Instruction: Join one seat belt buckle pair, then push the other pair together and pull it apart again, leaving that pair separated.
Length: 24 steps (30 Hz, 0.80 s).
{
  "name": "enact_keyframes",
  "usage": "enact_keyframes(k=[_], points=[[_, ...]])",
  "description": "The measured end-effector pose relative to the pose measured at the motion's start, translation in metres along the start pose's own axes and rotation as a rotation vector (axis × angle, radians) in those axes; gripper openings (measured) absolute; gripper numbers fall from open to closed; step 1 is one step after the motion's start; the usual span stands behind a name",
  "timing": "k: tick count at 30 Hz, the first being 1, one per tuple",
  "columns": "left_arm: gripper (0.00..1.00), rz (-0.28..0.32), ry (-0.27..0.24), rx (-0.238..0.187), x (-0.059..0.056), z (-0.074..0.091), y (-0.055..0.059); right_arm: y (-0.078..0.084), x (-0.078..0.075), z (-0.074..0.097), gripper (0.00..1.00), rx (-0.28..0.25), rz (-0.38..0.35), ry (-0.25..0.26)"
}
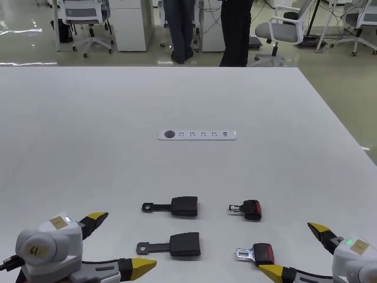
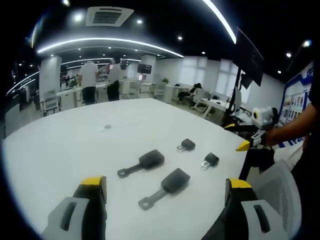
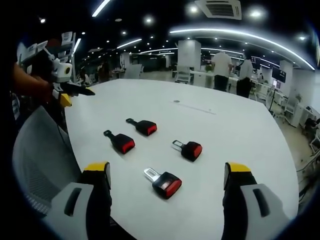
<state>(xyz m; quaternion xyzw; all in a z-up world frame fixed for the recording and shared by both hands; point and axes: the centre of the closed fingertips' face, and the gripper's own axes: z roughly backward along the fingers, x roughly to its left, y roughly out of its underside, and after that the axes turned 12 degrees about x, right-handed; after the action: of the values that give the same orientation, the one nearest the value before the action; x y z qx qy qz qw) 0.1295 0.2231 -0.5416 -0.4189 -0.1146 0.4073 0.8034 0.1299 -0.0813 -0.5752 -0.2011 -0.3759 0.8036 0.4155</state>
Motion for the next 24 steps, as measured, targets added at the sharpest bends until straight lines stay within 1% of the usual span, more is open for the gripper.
enact_keyframes(k=[4,7,12,14,16,24], points=[[1.0,0.003,0.0,-0.004,-0.0043,0.0005,0.0007,0.0033,0.0009,0.0048,0.95,0.001,0.0,0.005],[1.0,0.003,0.002,-0.005,-0.0045,0.0003,0.0019,0.0067,0.0004,0.0075,0.94,0.003,-0.007,0.008],[1.0,0.001,0.004,-0.008,-0.0088,0.0015,0.0011,0.0078,0.0012,0.01,0.95,-0.002,-0.012,0.011],[1.0,0.003,0.003,-0.009,-0.008,0.0015,0.0019,0.0086,0.0011,0.0105,0.95,-0.003,-0.017,0.011],[1.0,0.004,0.003,-0.008,-0.0106,0.0019,0.0022,0.0093,0.0007,0.0104,0.95,-0.003,-0.019,0.013],[1.0,0.008,0.002,-0.003,-0.0071,0.0031,0.0067,0.009,0.002,0.0106,0.95,-0.007,-0.026,0.014]])
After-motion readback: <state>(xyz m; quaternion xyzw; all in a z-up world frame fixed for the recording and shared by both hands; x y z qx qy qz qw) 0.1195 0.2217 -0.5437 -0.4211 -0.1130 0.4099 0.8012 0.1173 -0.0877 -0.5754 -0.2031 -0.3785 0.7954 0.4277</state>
